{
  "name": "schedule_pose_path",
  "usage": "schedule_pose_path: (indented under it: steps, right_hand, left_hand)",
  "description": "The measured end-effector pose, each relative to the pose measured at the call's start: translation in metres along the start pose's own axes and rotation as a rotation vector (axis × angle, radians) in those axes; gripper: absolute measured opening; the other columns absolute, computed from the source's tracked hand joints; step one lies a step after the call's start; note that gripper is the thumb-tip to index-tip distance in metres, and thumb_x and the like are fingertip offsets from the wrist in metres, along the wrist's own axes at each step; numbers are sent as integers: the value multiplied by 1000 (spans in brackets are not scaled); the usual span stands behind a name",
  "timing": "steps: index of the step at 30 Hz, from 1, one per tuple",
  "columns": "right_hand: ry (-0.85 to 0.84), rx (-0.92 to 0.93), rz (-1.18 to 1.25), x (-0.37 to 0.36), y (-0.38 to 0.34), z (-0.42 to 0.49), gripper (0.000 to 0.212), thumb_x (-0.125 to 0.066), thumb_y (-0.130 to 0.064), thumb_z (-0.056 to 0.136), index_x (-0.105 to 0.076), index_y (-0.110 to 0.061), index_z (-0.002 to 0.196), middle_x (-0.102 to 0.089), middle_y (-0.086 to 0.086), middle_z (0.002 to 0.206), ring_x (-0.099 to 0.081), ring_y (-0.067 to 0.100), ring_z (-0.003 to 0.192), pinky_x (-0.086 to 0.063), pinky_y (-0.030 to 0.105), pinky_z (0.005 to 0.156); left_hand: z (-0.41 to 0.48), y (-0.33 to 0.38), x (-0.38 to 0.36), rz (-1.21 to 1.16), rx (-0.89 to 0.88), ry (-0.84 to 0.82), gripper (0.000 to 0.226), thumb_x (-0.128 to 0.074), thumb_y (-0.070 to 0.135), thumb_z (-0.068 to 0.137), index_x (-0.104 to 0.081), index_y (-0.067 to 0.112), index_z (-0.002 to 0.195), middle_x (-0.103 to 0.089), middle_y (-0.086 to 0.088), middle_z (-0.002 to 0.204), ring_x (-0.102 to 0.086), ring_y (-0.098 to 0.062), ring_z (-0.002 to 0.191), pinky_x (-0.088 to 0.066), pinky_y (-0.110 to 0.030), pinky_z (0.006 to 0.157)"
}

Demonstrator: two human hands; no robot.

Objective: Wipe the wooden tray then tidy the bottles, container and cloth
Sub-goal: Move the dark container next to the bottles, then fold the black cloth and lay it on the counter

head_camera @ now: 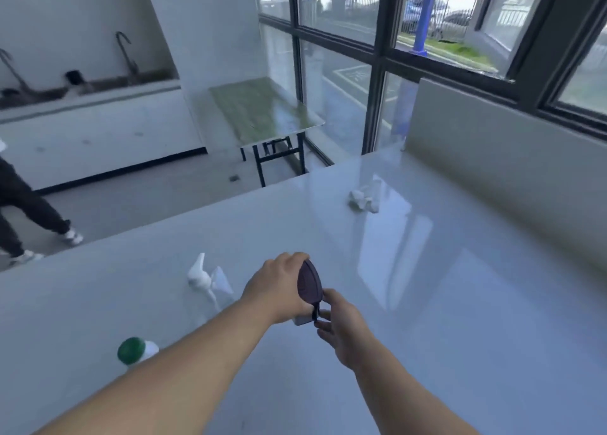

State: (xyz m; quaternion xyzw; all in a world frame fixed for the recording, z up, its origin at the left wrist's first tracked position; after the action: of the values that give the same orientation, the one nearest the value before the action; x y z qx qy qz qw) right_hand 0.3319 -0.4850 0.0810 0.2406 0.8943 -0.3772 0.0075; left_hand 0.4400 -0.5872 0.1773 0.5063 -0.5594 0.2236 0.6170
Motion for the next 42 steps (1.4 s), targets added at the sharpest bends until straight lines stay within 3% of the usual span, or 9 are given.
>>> schedule_pose_path:
  steps: [5,11,14,22,27,30,32,35,42]
  right_hand:
    - [-53,-69,-86,-27,18,35,32,-62,-39,93,-76,-17,111,-71,9,110,-64,23,88,-56,36,95]
    - [-78,-141,-129,-32,39,62,31,-61,-40,93,-75,-20,112,-74,9,117,-71,23,102,-56,29,88]
    - [-78,-162,-138,-33,46,72,34,-60,-38,92,-75,-16,114,-71,5,103,-64,22,87,-54,28,82]
    - [-68,-200,-140,-38,67,87,47,-58,-31,90,-63,1,124,-57,4,93,-46,23,84,-43,32,78]
    - [-55,-168,-159,-41,73,86,49,-56,-29,91,-60,4,127,-59,7,95,-50,24,87,-52,43,89]
    - [-1,-70,-306,-36,61,75,53,-51,-35,92,-57,4,127,-65,21,107,-63,37,95,-53,49,97]
    - [44,64,-468,-28,45,62,54,-49,-43,92,-60,-9,132,-66,7,117,-62,23,100,-49,36,87]
    - [183,269,-769,1,17,36,61,-49,-49,96,-46,-25,151,-53,-3,150,-54,18,128,-43,33,92]
    - [527,367,-1056,134,-12,-48,65,-49,-57,95,-45,-28,153,-48,-8,155,-38,19,144,-43,41,110]
  left_hand:
    - [1,-46,-18,-18,102,-48,96,-77,53,57,-38,40,143,-51,11,132,-52,-21,118,-52,-38,90]
    - [3,-68,-45,-35,157,-86,96,-78,56,57,-39,39,143,-50,12,132,-53,-20,119,-53,-39,92]
    - [4,-74,-55,-33,156,-88,93,-78,58,60,-40,38,143,-49,11,132,-53,-22,118,-52,-39,93]
    - [1,-90,-70,-5,161,-116,94,-80,60,64,-39,36,145,-48,7,135,-54,-24,118,-52,-39,94]
    - [-4,-95,-76,15,166,-136,99,-81,62,64,-36,33,148,-47,4,139,-53,-24,120,-50,-38,96]
    - [-7,-93,-75,34,170,-148,106,-78,67,64,-31,33,153,-39,6,151,-46,-26,129,-47,-41,102]
    - [-8,-85,-70,58,136,-127,108,-74,72,66,-29,32,156,-29,5,162,-36,-26,141,-40,-42,112]
    - [-8,-55,-63,85,25,-103,100,-67,74,75,-30,31,157,-24,3,168,-26,-22,151,-29,-40,119]
    - [-9,56,-87,77,-199,-170,88,-64,72,81,-37,32,154,-35,12,160,-33,-17,145,-39,-40,112]
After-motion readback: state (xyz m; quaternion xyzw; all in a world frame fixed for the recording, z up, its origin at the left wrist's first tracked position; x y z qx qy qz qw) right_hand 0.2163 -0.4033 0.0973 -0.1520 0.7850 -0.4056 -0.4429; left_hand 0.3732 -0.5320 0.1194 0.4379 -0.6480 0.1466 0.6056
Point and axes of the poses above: each hand's wrist, its own z-axis towards the middle knuckle, its own x-axis out of the back of the hand, y = z × x, the point moved 9 cm from there along z, towards the middle knuckle
